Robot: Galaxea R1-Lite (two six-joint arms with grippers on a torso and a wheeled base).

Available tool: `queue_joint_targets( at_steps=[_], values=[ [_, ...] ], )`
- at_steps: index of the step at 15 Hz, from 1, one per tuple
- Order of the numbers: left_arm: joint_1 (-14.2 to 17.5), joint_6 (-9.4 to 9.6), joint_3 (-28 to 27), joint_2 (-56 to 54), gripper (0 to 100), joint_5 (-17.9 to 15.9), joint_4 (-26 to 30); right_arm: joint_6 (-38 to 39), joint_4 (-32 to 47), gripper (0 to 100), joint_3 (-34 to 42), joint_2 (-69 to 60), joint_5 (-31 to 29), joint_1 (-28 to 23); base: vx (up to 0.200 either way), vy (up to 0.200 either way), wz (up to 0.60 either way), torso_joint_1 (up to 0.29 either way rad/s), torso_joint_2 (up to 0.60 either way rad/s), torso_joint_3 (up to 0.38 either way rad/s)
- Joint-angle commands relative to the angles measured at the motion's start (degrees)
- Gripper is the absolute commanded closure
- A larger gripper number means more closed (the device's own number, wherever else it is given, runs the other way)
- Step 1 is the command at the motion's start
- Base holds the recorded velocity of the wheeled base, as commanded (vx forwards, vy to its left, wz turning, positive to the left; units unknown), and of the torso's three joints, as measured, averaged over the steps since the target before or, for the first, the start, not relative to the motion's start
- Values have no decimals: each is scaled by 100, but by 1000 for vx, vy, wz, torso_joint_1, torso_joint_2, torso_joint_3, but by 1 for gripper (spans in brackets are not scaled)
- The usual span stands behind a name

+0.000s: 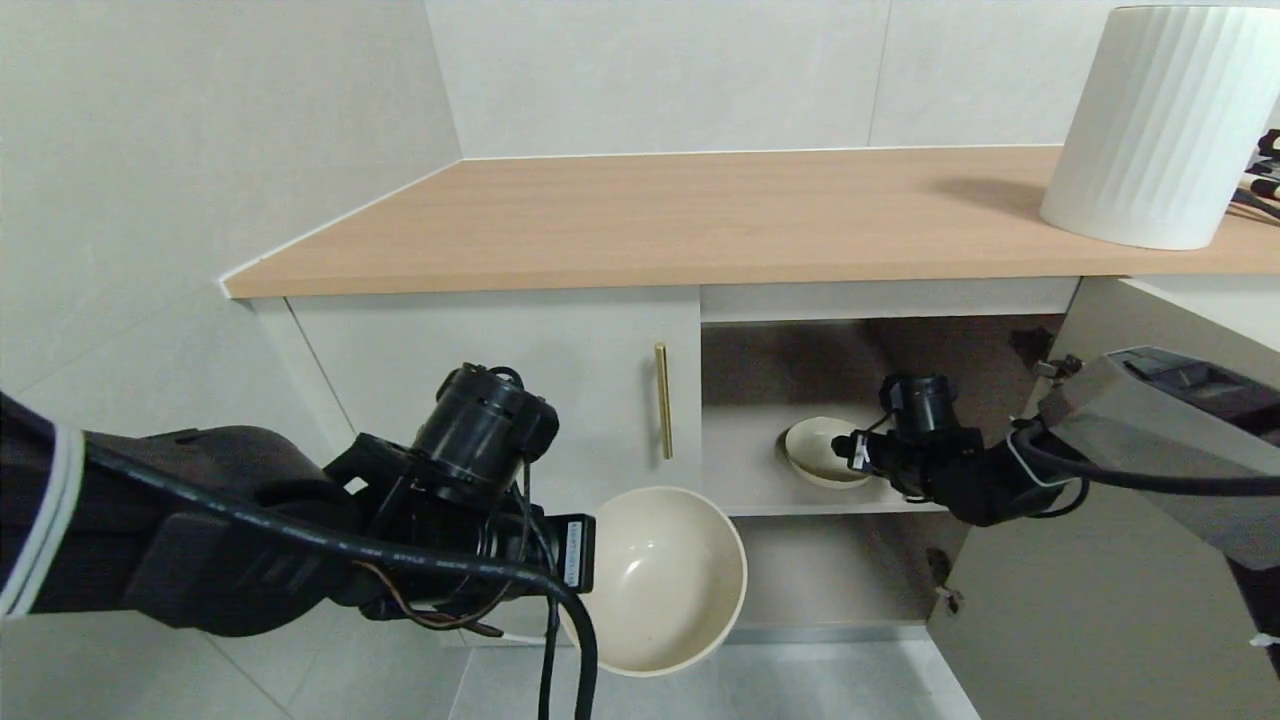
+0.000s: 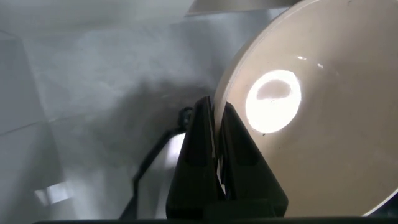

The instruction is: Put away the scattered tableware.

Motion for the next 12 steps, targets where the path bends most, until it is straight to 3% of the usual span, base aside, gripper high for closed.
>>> queue_joint_targets(
  at_steps=[1,4,9,12],
  values=[
    [-192,8,-19,499,100,381,-1,-19,346,0,721,-1139,318,553,0,0,0,0,0,0],
    [-262,-18,-116,842,100,821,-9,-28,917,0,1319,-2123,959,1212,0,0,0,0,0,0],
    [-332,-27,-116,947,100,882,-9,-46,1998,0,1802,-3257,2067,2091,0,0,0,0,0,0],
    [-403,-27,-116,912,100,882,-1,-46,2069,0,1855,-3090,2146,2372,0,0,0,0,0,0]
  ],
)
